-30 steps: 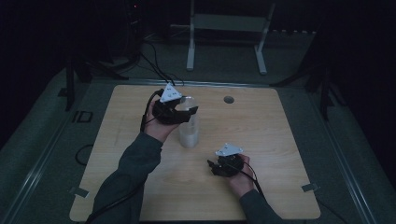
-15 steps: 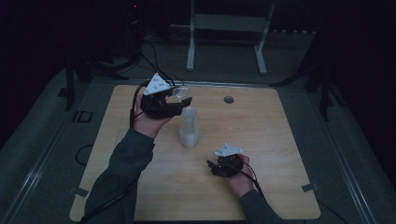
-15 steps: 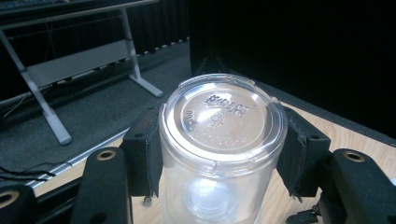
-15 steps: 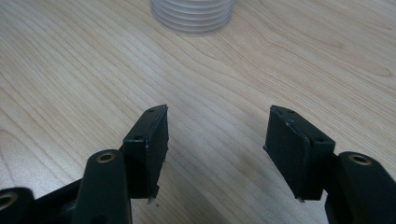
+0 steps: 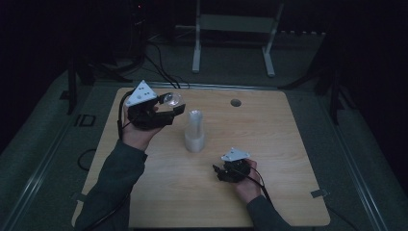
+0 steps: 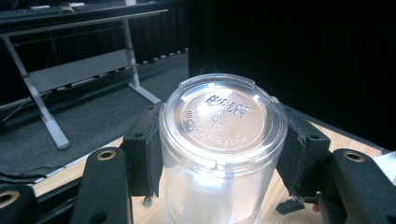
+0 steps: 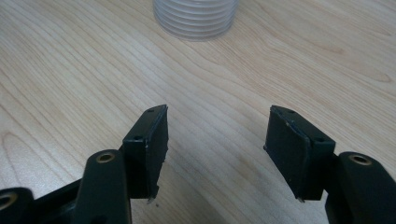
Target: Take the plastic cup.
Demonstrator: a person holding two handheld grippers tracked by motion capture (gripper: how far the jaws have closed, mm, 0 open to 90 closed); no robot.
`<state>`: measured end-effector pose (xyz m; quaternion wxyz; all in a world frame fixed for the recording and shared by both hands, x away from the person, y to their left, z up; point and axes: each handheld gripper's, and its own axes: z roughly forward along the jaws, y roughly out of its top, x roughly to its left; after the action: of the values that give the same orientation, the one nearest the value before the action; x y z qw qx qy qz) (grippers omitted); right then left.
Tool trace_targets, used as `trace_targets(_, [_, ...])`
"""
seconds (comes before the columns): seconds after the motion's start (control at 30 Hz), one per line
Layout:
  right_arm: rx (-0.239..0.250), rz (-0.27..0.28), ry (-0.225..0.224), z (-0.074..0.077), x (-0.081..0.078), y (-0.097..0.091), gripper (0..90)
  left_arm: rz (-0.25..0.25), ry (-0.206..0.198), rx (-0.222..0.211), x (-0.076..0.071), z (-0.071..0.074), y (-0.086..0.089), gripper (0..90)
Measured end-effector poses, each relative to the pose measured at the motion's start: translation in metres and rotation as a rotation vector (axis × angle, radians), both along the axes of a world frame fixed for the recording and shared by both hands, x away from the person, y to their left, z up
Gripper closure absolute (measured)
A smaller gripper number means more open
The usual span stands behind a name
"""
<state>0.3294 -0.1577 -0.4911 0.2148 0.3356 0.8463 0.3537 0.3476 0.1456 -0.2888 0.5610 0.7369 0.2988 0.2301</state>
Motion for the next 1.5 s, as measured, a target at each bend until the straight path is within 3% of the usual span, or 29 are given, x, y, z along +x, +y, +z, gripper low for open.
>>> trace_targets(0.13, [0.0,0.004,-0.008,0.002,0.0,0.0,38.6,-0.014,0.017,-0.053,-0.008,-0.01,0.011,40.8])
trace_targets(0.47, [0.001,0.023,-0.023,0.007,-0.001,0.005,38.4,0.001,0.056,-0.044,-0.016,-0.035,0.02,40.8])
trace_targets(0.9, [-0.005,0.011,-0.029,0.009,-0.001,-0.001,38.3,0.034,0.099,-0.004,-0.016,-0.063,0.022,40.8])
trace_targets(1.5, [-0.002,0.015,-0.03,0.009,0.001,-0.001,38.2,0.06,0.105,0.048,-0.017,-0.08,0.013,40.9])
